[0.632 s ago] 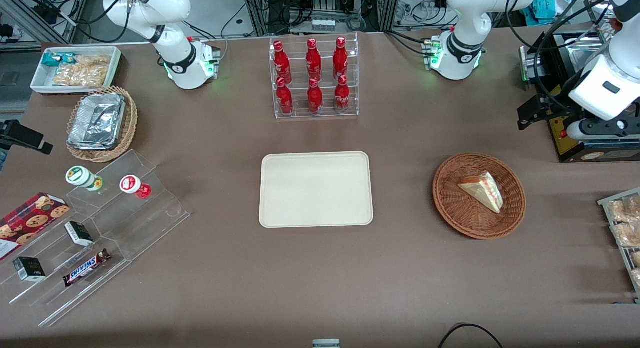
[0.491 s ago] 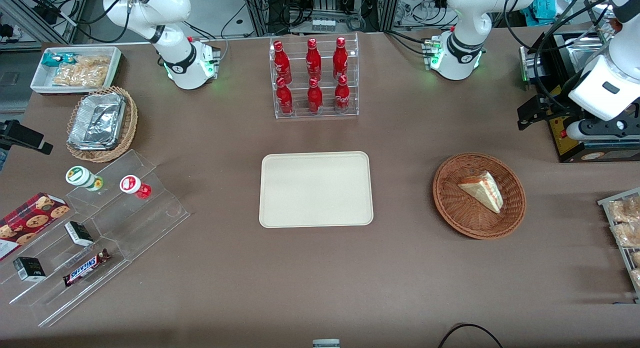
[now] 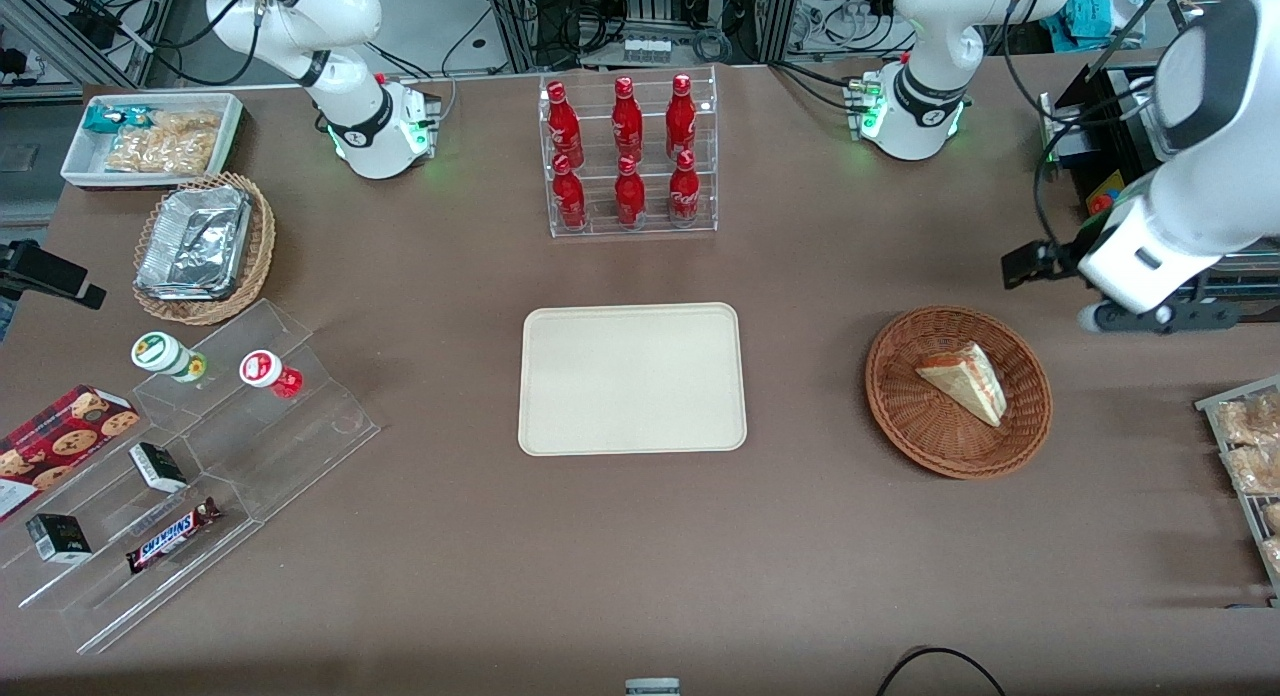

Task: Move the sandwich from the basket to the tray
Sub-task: 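Move the left gripper down over the sandwich in the wicker basket, then close the left gripper on the wrapped sandwich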

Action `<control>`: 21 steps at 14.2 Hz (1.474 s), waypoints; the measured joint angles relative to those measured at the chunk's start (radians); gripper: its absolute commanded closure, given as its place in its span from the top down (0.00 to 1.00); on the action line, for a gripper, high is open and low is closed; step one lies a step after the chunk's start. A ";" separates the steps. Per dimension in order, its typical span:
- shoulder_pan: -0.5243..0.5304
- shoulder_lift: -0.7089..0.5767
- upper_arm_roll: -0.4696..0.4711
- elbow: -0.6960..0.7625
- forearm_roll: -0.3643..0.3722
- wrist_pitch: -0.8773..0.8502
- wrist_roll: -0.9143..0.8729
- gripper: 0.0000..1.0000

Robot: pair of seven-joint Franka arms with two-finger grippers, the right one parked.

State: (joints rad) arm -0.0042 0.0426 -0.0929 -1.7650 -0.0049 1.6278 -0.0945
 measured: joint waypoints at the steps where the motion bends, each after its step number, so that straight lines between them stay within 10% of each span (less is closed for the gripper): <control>1: 0.001 0.004 0.000 -0.055 0.010 0.064 0.000 1.00; 7: 0.040 -0.002 0.008 -0.374 0.026 0.464 -0.051 1.00; 21: 0.047 0.109 0.007 -0.563 0.025 0.902 -1.033 1.00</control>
State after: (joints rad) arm 0.0424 0.1511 -0.0856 -2.3285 0.0200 2.5302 -1.1274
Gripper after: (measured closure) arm 0.000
